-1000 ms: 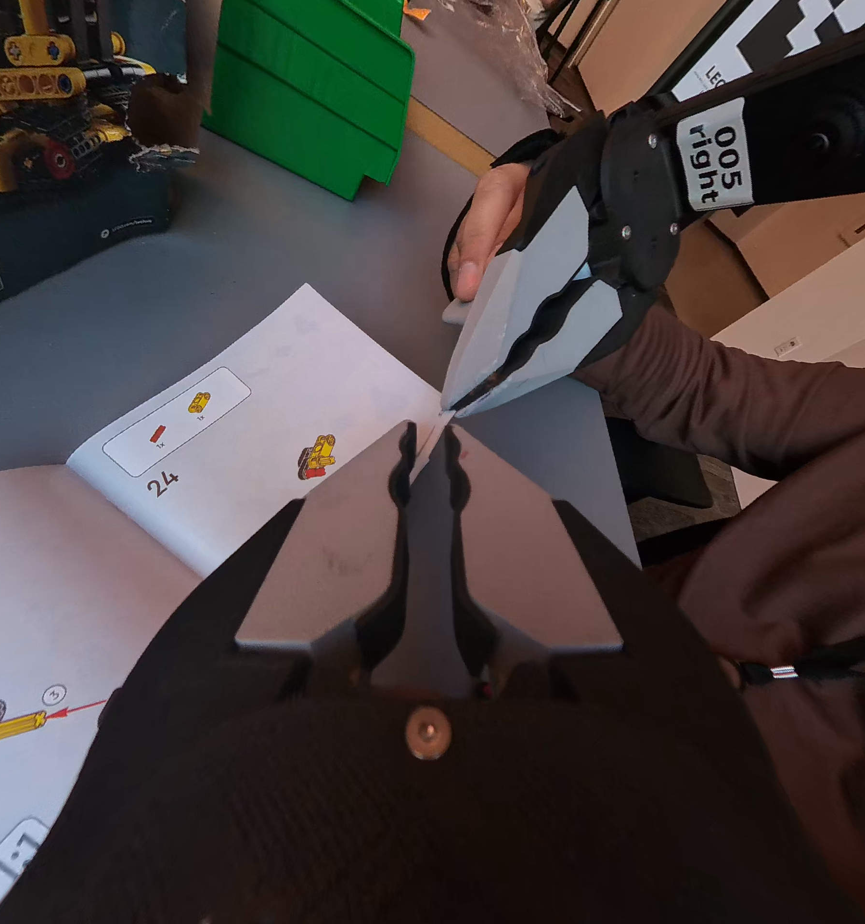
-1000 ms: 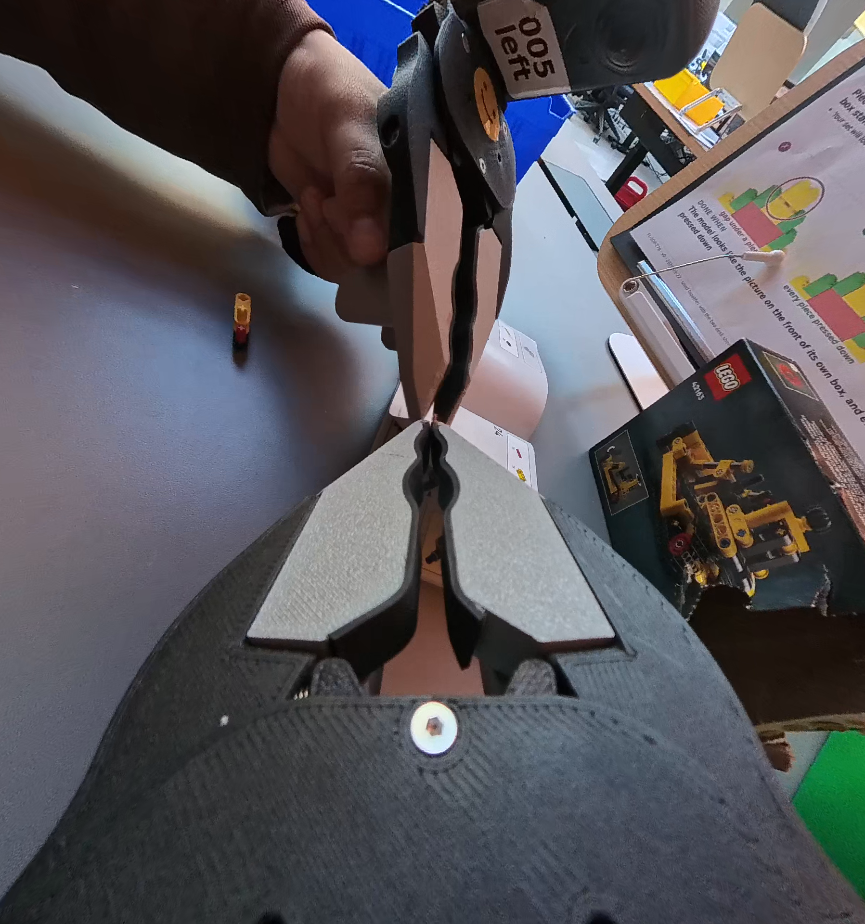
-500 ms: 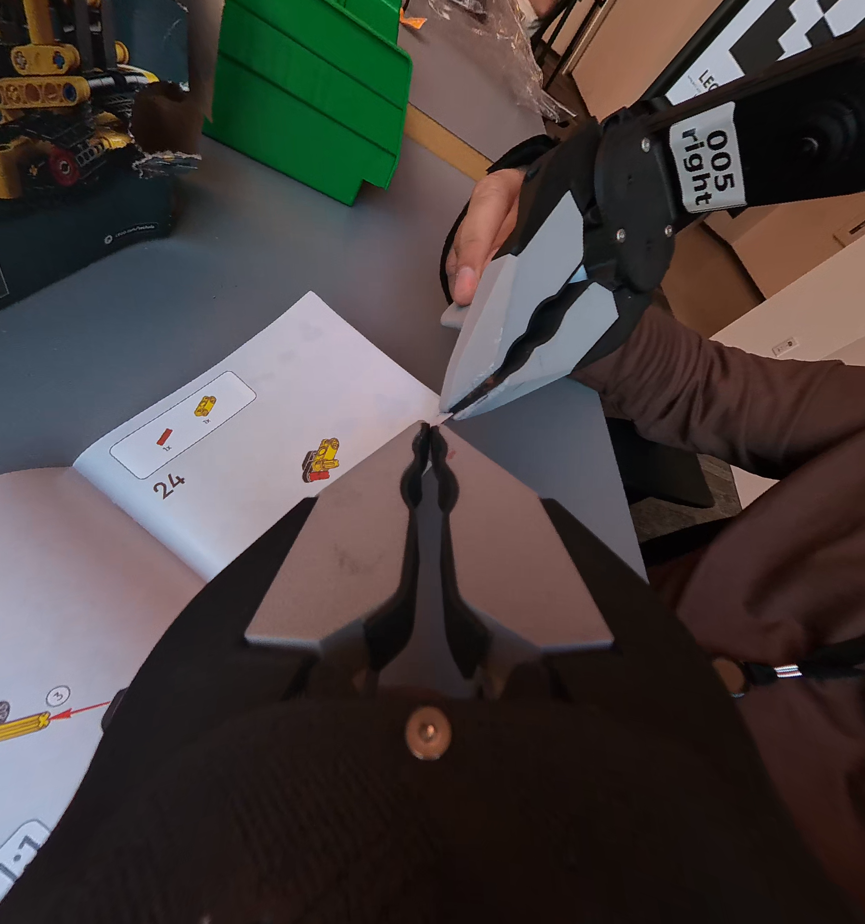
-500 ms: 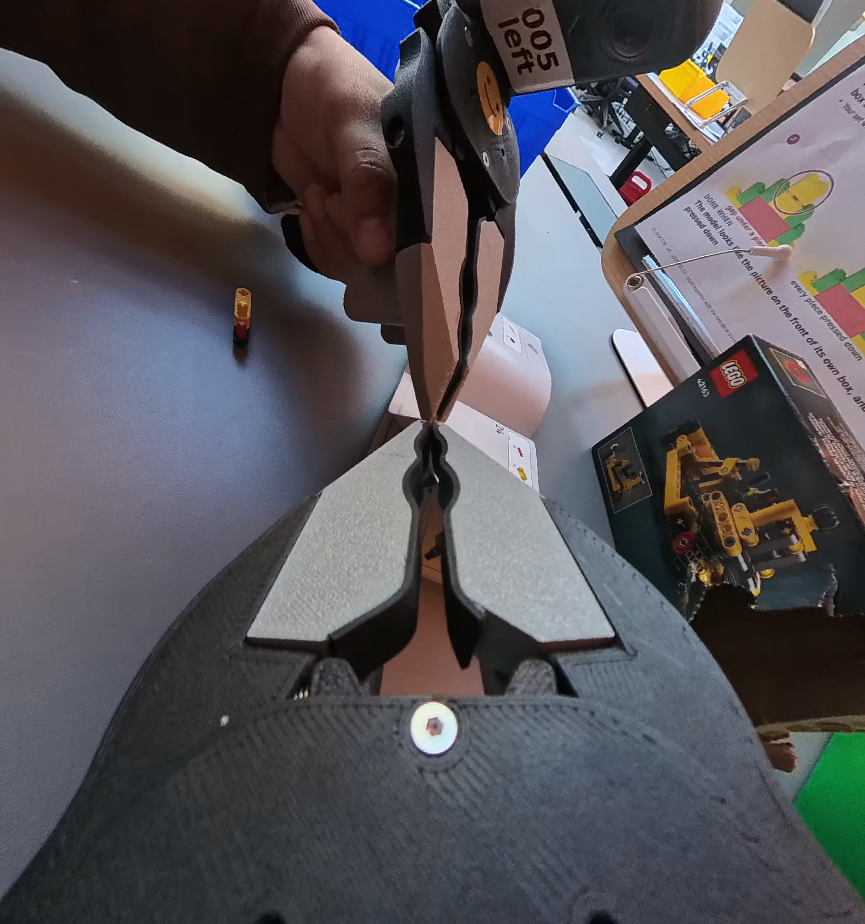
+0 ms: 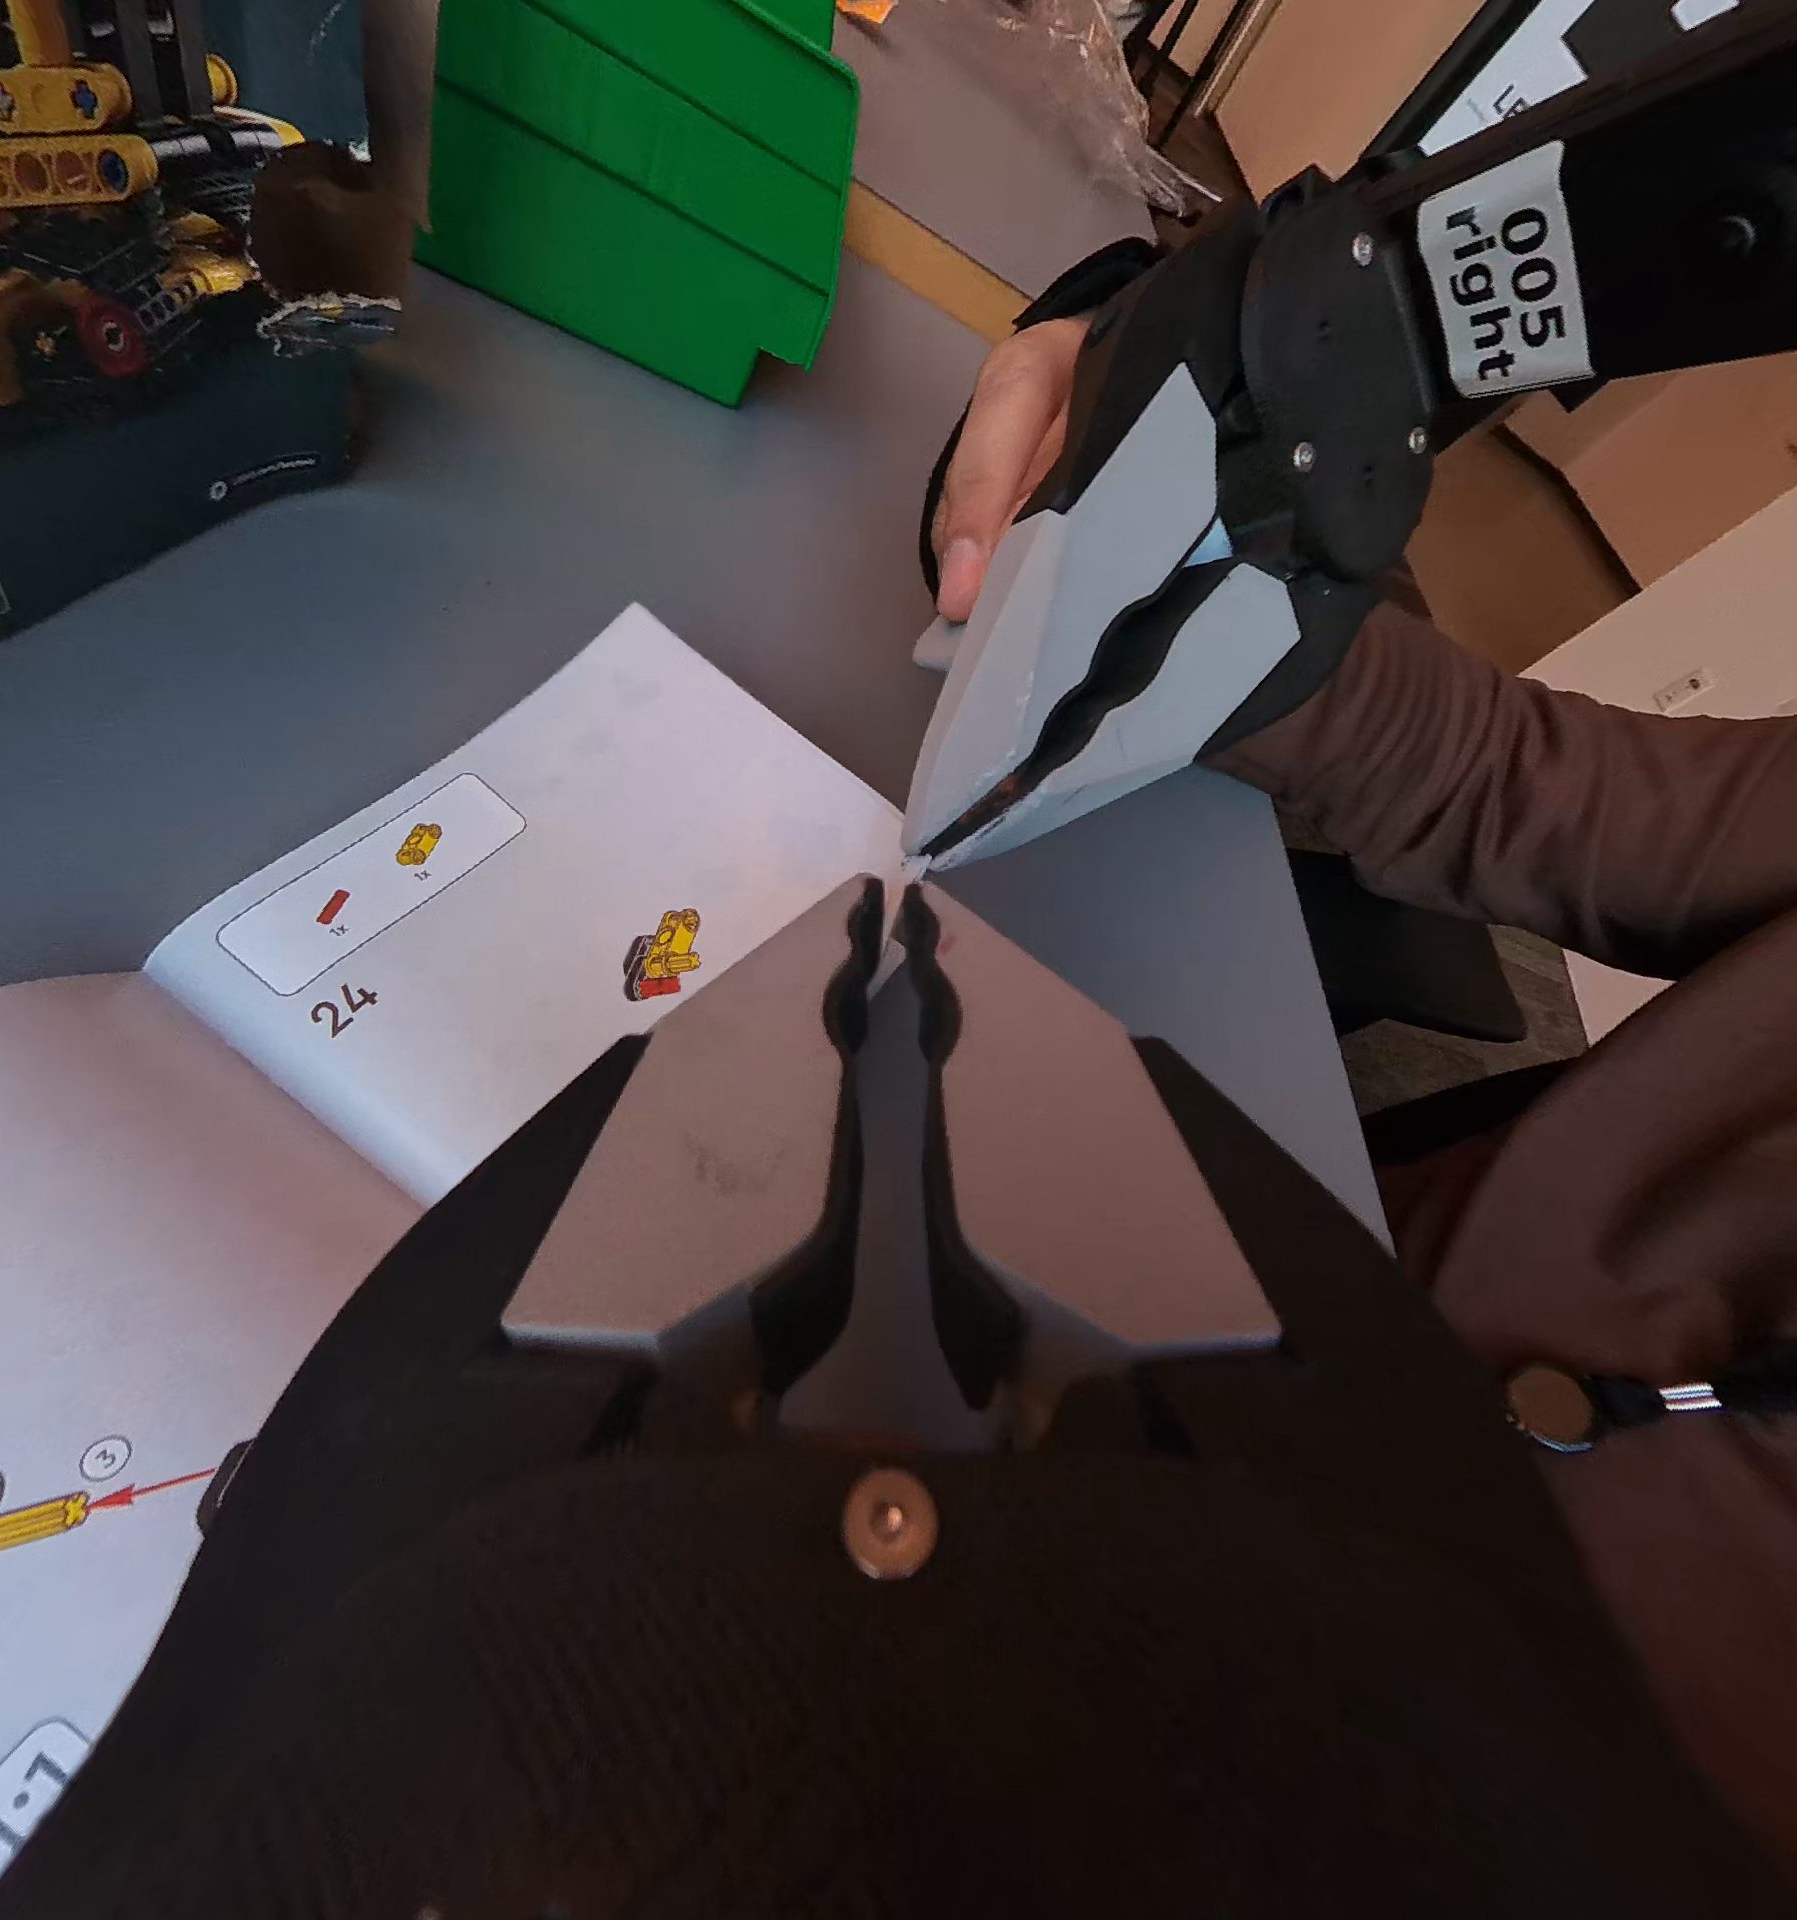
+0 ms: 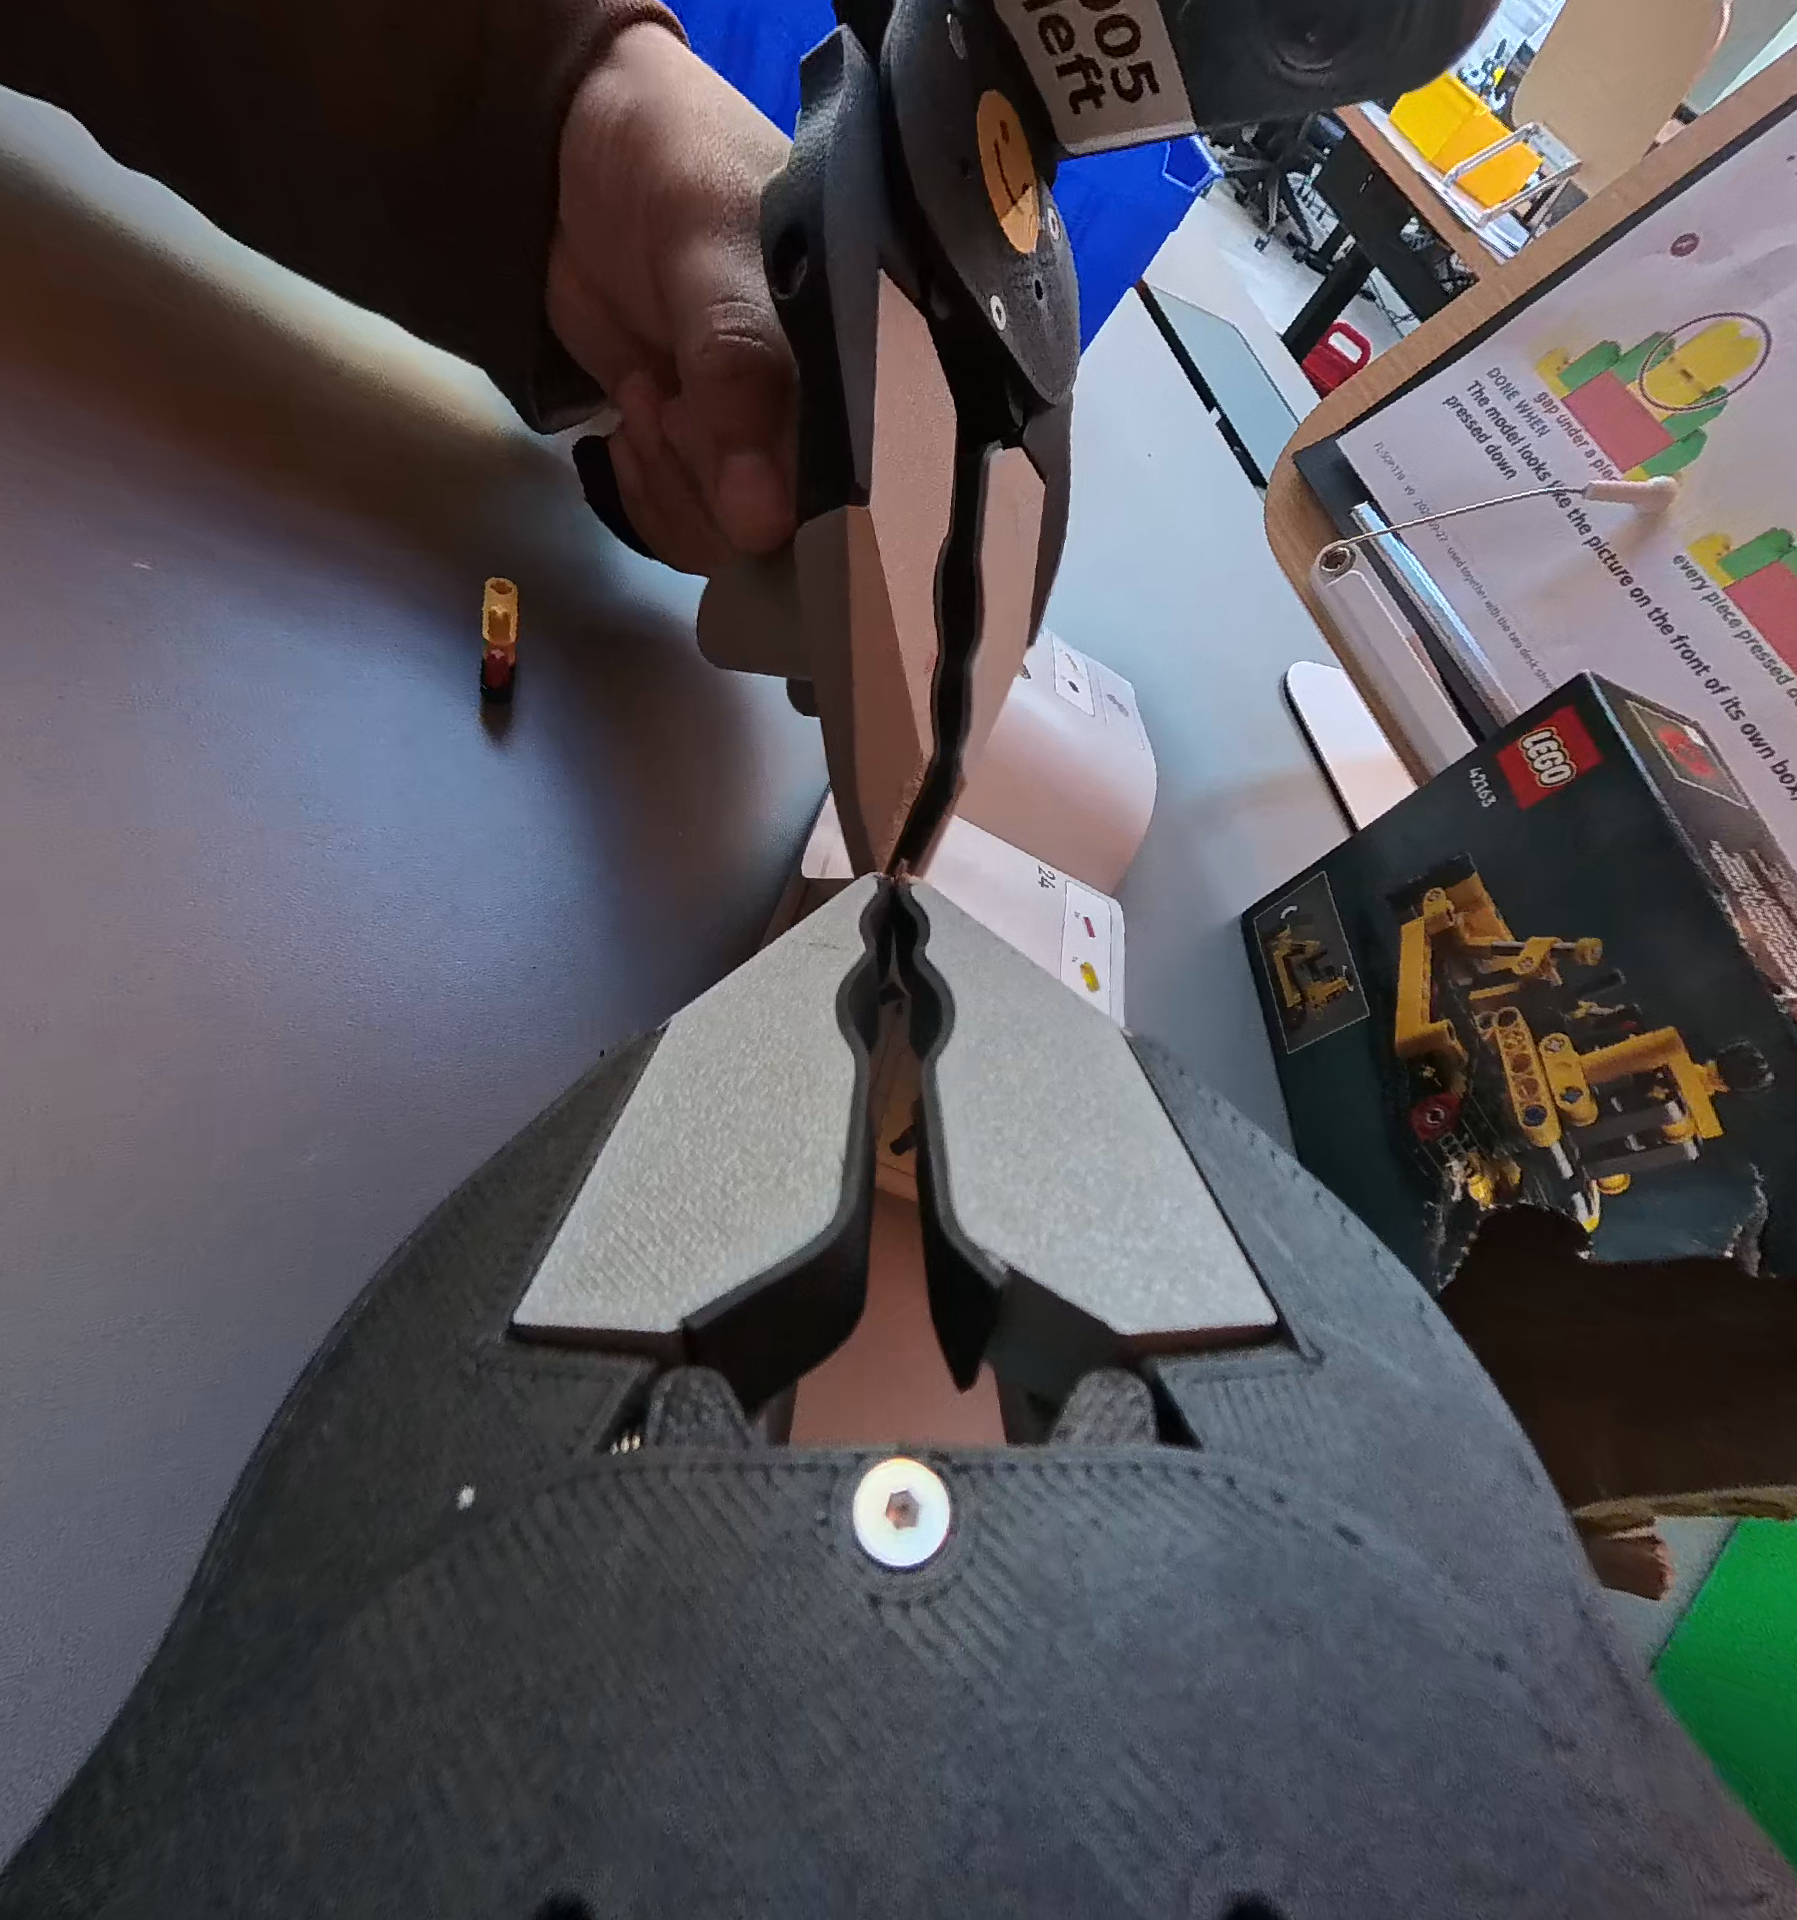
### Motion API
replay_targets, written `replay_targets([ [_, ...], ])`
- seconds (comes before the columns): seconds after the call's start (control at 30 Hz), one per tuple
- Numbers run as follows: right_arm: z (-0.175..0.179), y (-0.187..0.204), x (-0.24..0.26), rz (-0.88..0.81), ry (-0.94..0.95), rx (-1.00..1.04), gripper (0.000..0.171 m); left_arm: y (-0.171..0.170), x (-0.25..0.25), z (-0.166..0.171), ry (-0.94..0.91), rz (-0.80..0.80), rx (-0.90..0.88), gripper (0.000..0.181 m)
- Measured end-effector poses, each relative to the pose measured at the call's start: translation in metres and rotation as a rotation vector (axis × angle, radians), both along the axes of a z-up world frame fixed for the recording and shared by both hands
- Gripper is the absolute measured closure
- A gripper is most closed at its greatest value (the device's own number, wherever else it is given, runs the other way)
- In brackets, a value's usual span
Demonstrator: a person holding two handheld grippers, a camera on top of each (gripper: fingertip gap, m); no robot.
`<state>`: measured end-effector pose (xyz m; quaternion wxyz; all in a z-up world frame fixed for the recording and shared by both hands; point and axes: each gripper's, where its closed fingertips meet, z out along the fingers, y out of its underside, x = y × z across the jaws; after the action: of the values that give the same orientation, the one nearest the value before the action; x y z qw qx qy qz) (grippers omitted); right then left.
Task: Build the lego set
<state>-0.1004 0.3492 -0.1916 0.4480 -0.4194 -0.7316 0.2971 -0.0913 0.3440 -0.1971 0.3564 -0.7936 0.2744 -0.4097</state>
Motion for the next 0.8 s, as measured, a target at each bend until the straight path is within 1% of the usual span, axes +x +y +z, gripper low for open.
replay_targets([
  [0.17,-0.002,0.0,0.0,0.0,-0.011,0.0,0.171,0.004,0.003,-0.004,0.052,0.001,0.04,0.181],
  [0.3,-0.002,-0.002,0.0,0.011,-0.007,-0.002,0.171,0.011,-0.001,-0.014,0.162,0.019,0.068,0.181],
  [0.53,-0.001,-0.001,0.0,0.008,-0.003,-0.006,0.171,0.019,0.001,-0.011,0.157,0.046,0.089,0.181],
  [0.63,0.001,-0.004,0.001,0.022,0.005,-0.024,0.171,0.024,-0.006,-0.016,0.155,0.096,0.055,0.181],
  [0.73,0.004,-0.006,0.002,0.034,0.011,-0.038,0.171,0.022,-0.007,-0.021,0.146,0.093,0.035,0.181],
  [0.8,-0.005,-0.015,0.005,0.087,-0.042,-0.07,0.171,0.019,-0.01,-0.027,0.177,0.084,0.032,0.181],
])
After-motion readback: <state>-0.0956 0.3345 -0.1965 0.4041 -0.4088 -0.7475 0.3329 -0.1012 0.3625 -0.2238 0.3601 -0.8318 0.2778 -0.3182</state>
